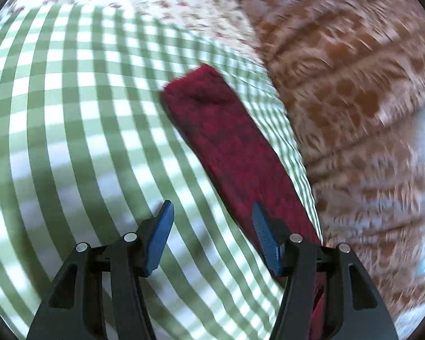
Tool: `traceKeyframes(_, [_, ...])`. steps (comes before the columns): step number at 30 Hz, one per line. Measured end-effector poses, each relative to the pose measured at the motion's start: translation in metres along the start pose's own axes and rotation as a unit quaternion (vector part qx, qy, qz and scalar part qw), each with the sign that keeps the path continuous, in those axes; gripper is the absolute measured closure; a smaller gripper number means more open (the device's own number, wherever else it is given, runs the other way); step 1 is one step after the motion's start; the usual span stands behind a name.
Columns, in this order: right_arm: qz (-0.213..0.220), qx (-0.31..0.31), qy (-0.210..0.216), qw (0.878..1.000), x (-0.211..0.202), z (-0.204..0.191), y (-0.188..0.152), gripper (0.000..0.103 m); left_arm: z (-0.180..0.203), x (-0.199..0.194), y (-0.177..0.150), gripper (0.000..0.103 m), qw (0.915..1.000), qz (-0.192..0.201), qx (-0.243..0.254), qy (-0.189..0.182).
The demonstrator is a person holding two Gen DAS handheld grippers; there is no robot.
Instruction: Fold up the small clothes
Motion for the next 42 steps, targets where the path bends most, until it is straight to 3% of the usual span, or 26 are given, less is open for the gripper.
traceKeyframes(4, [0.0, -0.006, -0.007, 1.0, 0.0, -0.001, 0.0, 0.04, -0.001, 0.019, 0.017, 0.047, 0.9999, -0.004, -0.006, 0.01])
traceKeyframes(7, [0.0, -0.009, -0.013, 1.0, 0.0, -0.002, 0.0, 0.039, 0.005, 0.036, 0.029, 0.053, 0.9996, -0.006, 0.0, 0.027])
traceKeyframes(10, [0.0, -0.014, -0.018, 1.0, 0.001, -0.003, 0.0, 0.039, 0.011, 0.045, 0.039, 0.086, 0.9989, -0.009, 0.015, 0.044])
traceKeyframes(13, [0.0, -0.018, -0.023, 1.0, 0.001, -0.004, 0.0, 0.039, 0.028, 0.045, 0.04, 0.091, 0.998, 0.002, 0.044, 0.046])
traceKeyframes(16, [-0.001, -0.02, -0.025, 0.999, 0.002, -0.004, 0.001, 0.039, 0.067, 0.027, 0.028, 0.092, 0.9959, 0.018, 0.088, 0.008])
traceKeyframes(19, [-0.001, -0.021, -0.024, 0.999, 0.001, -0.004, 0.001, 0.039, 0.128, 0.0, -0.002, 0.092, 0.9857, 0.025, 0.159, -0.05])
traceKeyframes(22, [-0.001, -0.02, -0.023, 1.0, 0.001, -0.004, 0.001, 0.039, 0.189, -0.021, -0.053, 0.092, 0.9662, 0.022, 0.236, -0.101])
traceKeyframes(27, [-0.001, -0.019, -0.02, 1.0, 0.002, -0.004, 0.002, 0.039, 0.264, -0.026, -0.168, 0.092, 0.9224, -0.021, 0.352, -0.157])
traceKeyframes(30, [-0.001, -0.015, -0.016, 1.0, 0.0, -0.003, 0.001, 0.039, 0.286, -0.003, -0.238, 0.092, 0.8997, -0.071, 0.403, -0.151])
traceKeyframes(35, [0.0, -0.005, -0.006, 1.0, -0.001, -0.001, 0.0, 0.038, 0.292, 0.046, -0.332, 0.085, 0.8515, -0.125, 0.504, -0.076])
traceKeyframes(37, [0.0, -0.001, -0.001, 1.0, -0.001, 0.0, 0.001, 0.038, 0.289, 0.048, -0.344, 0.084, 0.8427, -0.117, 0.522, -0.058])
traceKeyframes(39, [0.0, 0.003, 0.006, 1.0, -0.001, 0.0, 0.001, 0.037, 0.288, 0.041, -0.348, 0.069, 0.8363, -0.106, 0.535, -0.06])
traceKeyframes(40, [-0.001, 0.005, 0.009, 1.0, -0.001, 0.001, 0.001, 0.036, 0.289, 0.037, -0.348, 0.051, 0.8363, -0.108, 0.534, -0.063])
traceKeyframes(42, [-0.002, 0.006, 0.014, 1.0, -0.001, 0.001, 0.001, 0.034, 0.285, 0.022, -0.342, 0.045, 0.8418, -0.091, 0.528, -0.065])
Point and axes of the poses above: each gripper's, at about its wrist camera, not at the fingertips, and x roughly the way its jaws point, z to its right, y to its top, the point moved 5 cm from there along x, roughly the way its jaws point, and after that the axes turned 1 degree about y, right-handed, at the moved point
